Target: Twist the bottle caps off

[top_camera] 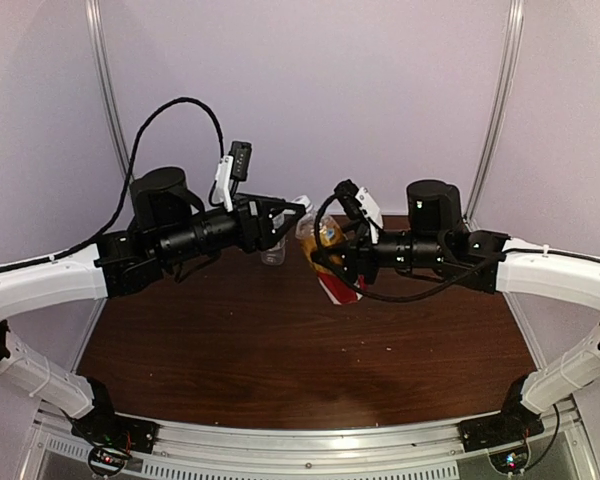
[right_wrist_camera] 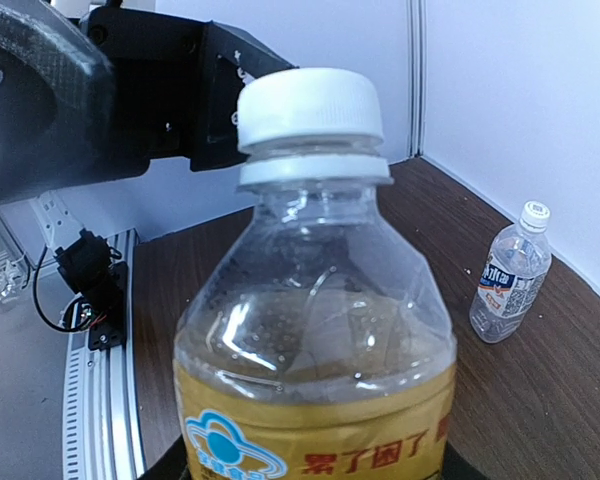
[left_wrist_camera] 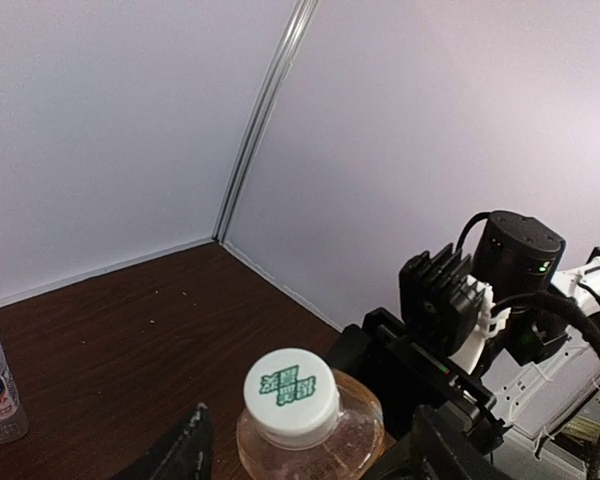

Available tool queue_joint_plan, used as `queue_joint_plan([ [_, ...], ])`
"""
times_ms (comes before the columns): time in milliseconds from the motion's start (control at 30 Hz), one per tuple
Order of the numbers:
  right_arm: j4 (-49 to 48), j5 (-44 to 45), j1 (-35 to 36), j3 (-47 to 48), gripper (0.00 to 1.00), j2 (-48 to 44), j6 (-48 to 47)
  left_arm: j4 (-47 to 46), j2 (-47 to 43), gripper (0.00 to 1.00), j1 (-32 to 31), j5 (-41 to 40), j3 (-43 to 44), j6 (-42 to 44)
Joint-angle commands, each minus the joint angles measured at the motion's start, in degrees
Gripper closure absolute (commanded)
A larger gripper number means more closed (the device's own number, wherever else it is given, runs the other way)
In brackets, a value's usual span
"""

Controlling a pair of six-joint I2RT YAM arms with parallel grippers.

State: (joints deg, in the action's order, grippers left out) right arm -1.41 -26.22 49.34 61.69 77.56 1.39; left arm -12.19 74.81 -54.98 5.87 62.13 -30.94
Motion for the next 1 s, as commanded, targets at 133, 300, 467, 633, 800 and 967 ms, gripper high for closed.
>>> queue_joint_plan([
  [133, 0.6, -9.4, -0.1, -0.1, 0.48, -1.9, -2.8, -1.4, -6.4, 0.14, 0.2, 8.1, -1.7, 12.4],
  [300, 0.1, -20.7, -0.1, 0.9, 0.48, -0.9, -2.9, -1.4, -8.1, 0.10, 2.0, 19.3, -1.9, 16.1],
  [467, 0.2, -30.0, 0.1, 2.6, 0.48, 0.6, -2.3, -1.7, -8.0, 0.10, 3.0, 29.4, -1.1, 18.7],
  [633, -1.3, -35.7, 0.0, 3.3, 0.48, 1.3, -0.6, -2.7, -7.2, 0.13, 3.3, 34.9, -0.6, 20.1],
  [800, -2.4, -37.7, 0.2, 3.7, 0.48, 2.6, 1.7, -3.1, -4.9, 0.19, 3.4, 39.1, 0.9, 20.5],
  [967, -3.0, -38.1, 0.1, 3.6, 0.48, 3.1, 2.0, -4.8, -3.4, 0.26, 3.5, 40.6, 1.1, 20.0],
])
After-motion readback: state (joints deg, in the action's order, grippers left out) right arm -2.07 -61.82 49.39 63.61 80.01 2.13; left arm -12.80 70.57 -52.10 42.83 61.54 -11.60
